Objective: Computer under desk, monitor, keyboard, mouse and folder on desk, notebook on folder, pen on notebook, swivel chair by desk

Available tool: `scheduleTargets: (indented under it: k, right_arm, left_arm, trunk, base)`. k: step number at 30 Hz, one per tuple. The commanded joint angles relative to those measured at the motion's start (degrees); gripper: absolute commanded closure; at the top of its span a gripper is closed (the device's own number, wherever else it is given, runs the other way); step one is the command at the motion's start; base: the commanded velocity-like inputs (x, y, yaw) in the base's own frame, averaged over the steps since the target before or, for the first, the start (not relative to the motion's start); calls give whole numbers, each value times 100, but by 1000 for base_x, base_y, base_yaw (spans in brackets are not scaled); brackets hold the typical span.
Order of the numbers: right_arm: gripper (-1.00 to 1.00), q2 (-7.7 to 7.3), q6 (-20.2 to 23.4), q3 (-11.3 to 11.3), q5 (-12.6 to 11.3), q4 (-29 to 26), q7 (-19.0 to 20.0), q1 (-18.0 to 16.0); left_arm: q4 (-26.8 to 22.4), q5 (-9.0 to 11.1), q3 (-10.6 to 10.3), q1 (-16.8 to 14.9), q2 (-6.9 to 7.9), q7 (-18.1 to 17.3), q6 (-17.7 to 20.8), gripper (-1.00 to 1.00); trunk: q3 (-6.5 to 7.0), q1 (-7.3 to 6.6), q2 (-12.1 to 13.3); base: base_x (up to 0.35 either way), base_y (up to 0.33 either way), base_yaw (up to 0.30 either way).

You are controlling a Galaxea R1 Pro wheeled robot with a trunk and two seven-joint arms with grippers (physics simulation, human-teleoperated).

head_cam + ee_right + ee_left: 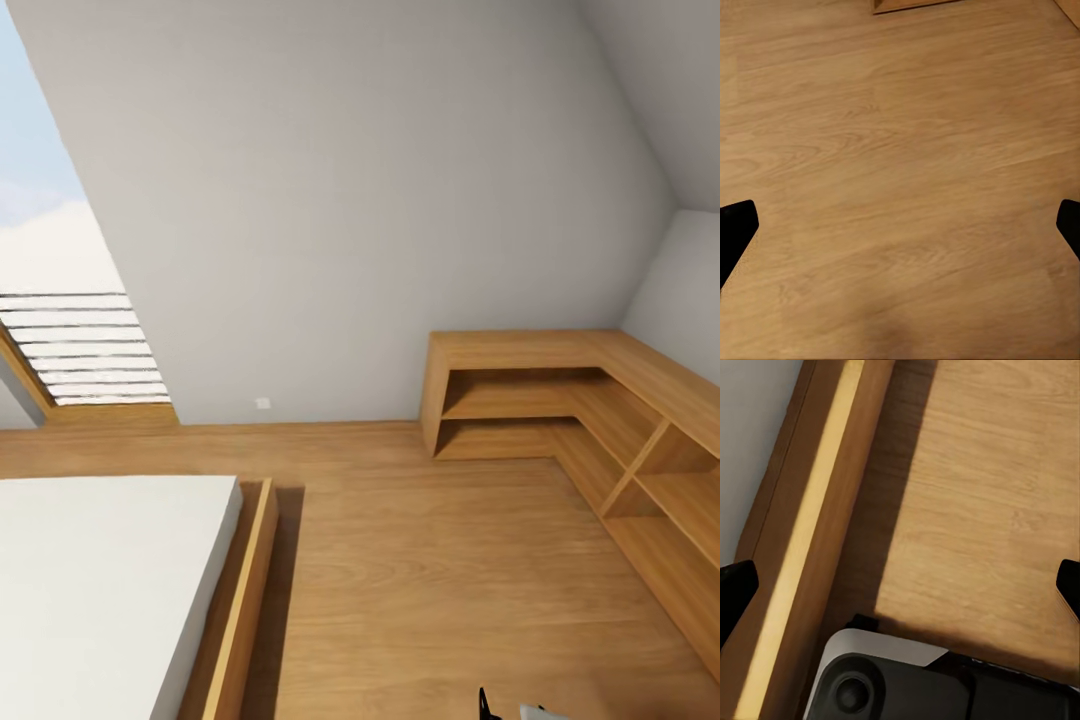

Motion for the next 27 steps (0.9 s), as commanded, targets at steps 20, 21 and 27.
scheduleTargets:
  k: [20,21,27]
  right_arm:
    - [-100,10,-6,49,-7,4,-42,-4]
    - [-100,10,-6,49,-7,4,-42,-4]
    - [-100,10,-9,49,-7,4,-42,-4]
  left_arm:
    - [0,22,-44,-5,4,47,-28,-100]
    - [0,22,-45,-5,4,47,-30,-100]
    - [0,22,-47,-5,4,47,-30,-100]
  trunk:
    - [-10,6,-9]
    - [-10,6,-9]
    - [-10,6,-9]
  base:
    - [330,0,0]
    - [330,0,0]
    - [330,0,0]
